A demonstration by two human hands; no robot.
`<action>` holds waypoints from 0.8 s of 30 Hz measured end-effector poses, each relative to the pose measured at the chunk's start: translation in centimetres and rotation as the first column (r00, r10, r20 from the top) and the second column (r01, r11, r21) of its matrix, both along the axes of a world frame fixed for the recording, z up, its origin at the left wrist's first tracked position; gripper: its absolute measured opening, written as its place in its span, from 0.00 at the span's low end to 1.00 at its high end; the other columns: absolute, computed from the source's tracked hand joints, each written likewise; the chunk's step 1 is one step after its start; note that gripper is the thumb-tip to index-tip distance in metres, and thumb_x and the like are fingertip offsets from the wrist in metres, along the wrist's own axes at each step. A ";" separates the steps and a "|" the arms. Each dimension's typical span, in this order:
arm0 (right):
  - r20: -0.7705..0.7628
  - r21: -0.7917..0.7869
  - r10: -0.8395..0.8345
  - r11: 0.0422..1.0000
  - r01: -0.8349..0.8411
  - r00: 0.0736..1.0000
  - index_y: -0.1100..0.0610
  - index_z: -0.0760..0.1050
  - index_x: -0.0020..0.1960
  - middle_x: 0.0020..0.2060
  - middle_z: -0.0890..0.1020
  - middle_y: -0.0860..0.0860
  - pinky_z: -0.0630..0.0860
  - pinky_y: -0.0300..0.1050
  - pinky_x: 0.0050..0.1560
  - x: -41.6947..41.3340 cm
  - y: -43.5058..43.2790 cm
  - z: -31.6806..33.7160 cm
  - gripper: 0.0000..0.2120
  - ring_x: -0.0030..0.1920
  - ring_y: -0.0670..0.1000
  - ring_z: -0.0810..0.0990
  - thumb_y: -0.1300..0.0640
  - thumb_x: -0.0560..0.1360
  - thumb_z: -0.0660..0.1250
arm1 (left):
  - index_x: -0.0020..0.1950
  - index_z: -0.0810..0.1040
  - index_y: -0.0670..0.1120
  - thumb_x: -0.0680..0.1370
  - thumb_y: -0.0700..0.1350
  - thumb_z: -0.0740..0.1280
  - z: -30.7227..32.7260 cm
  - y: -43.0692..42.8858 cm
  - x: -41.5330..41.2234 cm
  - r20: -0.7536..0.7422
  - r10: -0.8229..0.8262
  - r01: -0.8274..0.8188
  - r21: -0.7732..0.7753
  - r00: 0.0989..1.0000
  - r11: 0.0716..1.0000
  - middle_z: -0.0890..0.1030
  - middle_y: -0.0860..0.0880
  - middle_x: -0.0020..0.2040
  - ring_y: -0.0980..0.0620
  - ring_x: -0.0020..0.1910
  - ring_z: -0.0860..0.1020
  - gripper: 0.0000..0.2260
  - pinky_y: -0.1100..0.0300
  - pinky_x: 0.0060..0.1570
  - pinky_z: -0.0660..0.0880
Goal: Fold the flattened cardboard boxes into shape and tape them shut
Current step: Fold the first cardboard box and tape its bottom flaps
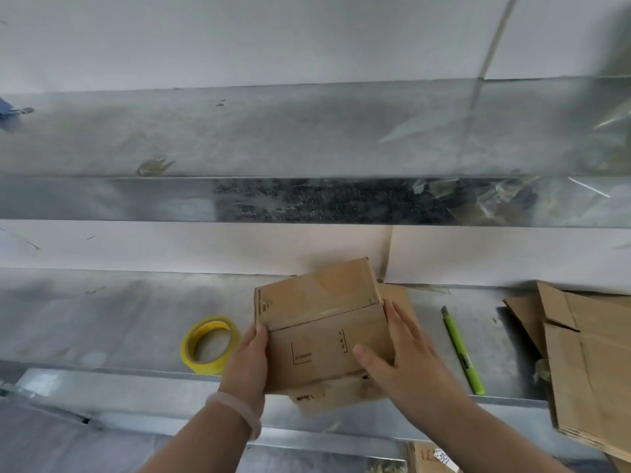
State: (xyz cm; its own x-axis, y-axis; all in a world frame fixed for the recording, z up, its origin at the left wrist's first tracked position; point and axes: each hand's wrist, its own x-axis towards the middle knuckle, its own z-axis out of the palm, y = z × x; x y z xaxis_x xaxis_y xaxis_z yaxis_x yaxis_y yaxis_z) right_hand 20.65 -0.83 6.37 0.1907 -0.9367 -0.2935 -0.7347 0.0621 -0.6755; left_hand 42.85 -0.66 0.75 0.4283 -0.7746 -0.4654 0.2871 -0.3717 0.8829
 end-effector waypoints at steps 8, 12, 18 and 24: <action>-0.110 -0.272 0.170 0.943 -0.194 0.979 0.41 0.36 0.78 0.73 0.37 0.31 0.42 0.34 0.74 1.3 1.6 2.6 0.33 0.73 0.33 0.37 0.47 0.83 0.55 | 0.75 0.59 0.58 0.69 0.47 0.72 -0.7 2.0 0.1 0.018 -0.117 0.118 -0.034 0.993 0.992 0.77 0.49 0.63 0.48 0.58 0.77 0.38 0.47 0.62 0.73; -0.325 -0.446 0.220 0.822 -0.354 0.920 0.50 0.51 0.80 0.77 0.56 0.43 0.46 0.38 0.72 2.6 2.0 2.6 0.31 0.75 0.38 0.46 0.47 0.78 0.50 | 0.78 0.47 0.57 0.60 0.52 0.76 1.2 1.4 2.1 0.526 -0.261 0.341 -0.059 0.809 0.938 0.66 0.53 0.68 0.55 0.63 0.68 0.54 0.56 0.63 0.68; -0.423 -0.631 0.253 0.607 -0.483 0.870 0.52 0.63 0.74 0.72 0.71 0.48 0.56 0.45 0.76 3.0 0.5 2.9 0.26 0.73 0.45 0.61 0.52 0.76 0.55 | 0.59 0.73 0.60 0.59 0.58 0.77 2.9 0.8 3.1 0.654 -0.224 0.446 -0.195 0.723 0.873 0.78 0.55 0.57 0.55 0.56 0.76 0.30 0.55 0.52 0.78; -0.541 -0.553 0.419 0.476 -0.684 0.729 0.48 0.66 0.74 0.72 0.70 0.44 0.56 0.53 0.74 1.9 -2.2 2.5 0.32 0.75 0.46 0.63 0.61 0.71 0.65 | 0.52 0.74 0.57 0.66 0.39 0.78 1.0 1.8 1.7 0.528 -0.053 0.284 -0.368 0.848 0.885 0.79 0.48 0.54 0.51 0.56 0.77 0.23 0.61 0.46 0.79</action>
State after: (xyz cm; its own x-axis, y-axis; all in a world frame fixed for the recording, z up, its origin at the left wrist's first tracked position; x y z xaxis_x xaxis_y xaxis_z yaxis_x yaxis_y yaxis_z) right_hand 22.53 -3.02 8.84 0.7721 -0.5930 0.2287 -0.5956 -0.8006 -0.0649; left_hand 44.58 1.19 1.78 0.3511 -0.9235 0.1547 -0.2576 0.0636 0.9642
